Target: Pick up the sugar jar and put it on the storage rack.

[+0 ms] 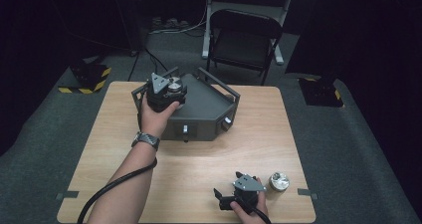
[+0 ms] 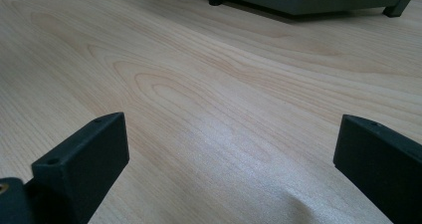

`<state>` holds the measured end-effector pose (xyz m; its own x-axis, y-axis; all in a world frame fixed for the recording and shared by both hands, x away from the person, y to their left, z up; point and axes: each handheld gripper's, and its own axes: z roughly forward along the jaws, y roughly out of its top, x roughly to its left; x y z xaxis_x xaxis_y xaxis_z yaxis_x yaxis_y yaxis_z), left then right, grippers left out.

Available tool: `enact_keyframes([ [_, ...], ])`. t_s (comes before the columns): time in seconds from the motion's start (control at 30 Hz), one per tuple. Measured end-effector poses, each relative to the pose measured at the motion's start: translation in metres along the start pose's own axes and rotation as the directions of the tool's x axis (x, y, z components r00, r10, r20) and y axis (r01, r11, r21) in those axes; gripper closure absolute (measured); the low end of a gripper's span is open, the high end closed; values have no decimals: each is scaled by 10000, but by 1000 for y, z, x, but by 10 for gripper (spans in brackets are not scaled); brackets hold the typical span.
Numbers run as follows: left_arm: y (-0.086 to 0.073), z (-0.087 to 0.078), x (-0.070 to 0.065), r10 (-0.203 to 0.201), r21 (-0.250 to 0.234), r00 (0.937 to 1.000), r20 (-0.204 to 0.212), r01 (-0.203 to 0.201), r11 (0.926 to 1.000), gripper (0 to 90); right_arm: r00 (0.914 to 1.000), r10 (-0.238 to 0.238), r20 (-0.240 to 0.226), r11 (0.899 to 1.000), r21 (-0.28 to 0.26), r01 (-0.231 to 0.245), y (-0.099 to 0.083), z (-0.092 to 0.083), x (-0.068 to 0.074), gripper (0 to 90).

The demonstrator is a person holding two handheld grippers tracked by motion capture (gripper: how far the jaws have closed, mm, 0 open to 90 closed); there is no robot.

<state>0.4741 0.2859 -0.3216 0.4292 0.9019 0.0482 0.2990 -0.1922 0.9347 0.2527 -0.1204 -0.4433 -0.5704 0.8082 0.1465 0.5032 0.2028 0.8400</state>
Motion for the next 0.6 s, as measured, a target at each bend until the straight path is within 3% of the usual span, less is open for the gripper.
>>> enact_keyframes([
  [0.17,-2,-8,4,-444,-204,9990,104,446,9988,25,10000,-47,4,10000,3,47,0,0,1,11],
  [0.47,-6,-19,10,-850,-263,9964,37,851,9960,5,10000,-91,6,9999,48,91,1,0,3,11],
  [0.6,-4,-24,10,-657,-264,9977,187,662,9975,5,9999,-94,-46,10000,29,94,0,0,2,11],
])
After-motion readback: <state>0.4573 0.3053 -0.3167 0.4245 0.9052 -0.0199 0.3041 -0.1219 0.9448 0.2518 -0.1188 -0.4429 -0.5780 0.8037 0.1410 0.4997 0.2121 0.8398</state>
